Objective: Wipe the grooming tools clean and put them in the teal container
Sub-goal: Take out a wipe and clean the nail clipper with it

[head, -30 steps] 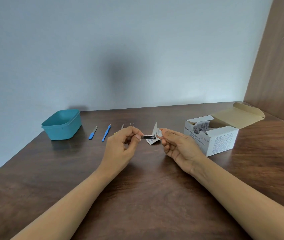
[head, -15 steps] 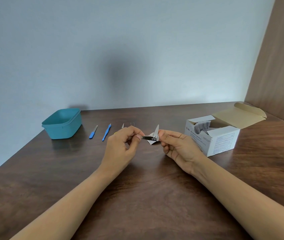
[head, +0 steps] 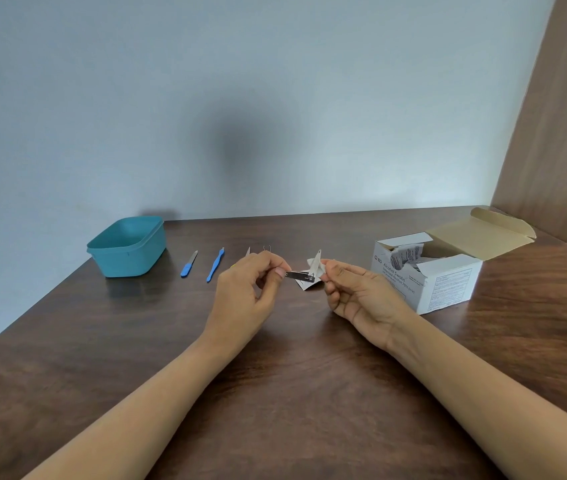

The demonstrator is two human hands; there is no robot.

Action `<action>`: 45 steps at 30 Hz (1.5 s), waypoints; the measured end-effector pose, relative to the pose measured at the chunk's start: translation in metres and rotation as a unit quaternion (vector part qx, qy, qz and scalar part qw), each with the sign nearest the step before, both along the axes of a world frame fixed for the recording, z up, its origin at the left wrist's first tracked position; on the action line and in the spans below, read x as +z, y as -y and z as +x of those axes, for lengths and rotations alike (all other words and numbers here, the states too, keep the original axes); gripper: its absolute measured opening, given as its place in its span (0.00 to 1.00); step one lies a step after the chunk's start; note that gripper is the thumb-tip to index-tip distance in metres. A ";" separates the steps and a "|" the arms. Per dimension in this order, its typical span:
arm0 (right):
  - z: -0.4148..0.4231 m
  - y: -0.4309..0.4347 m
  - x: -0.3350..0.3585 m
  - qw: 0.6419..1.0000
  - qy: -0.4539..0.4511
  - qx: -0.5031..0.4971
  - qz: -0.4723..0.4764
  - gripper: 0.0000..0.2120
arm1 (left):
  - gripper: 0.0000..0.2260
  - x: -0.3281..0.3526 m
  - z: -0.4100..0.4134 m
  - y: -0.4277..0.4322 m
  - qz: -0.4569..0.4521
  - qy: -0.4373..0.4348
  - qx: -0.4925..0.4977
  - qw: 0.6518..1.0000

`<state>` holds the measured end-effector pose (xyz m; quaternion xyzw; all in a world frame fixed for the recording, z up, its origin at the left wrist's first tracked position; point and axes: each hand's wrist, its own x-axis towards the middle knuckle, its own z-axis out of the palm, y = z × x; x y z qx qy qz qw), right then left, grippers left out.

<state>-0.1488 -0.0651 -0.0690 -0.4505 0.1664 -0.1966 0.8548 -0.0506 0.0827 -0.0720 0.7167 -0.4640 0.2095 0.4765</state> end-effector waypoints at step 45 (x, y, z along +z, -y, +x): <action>0.002 -0.006 0.000 0.978 0.017 -0.160 -0.135 0.10 | 0.05 0.004 -0.023 0.008 0.053 -0.066 -0.005 0.996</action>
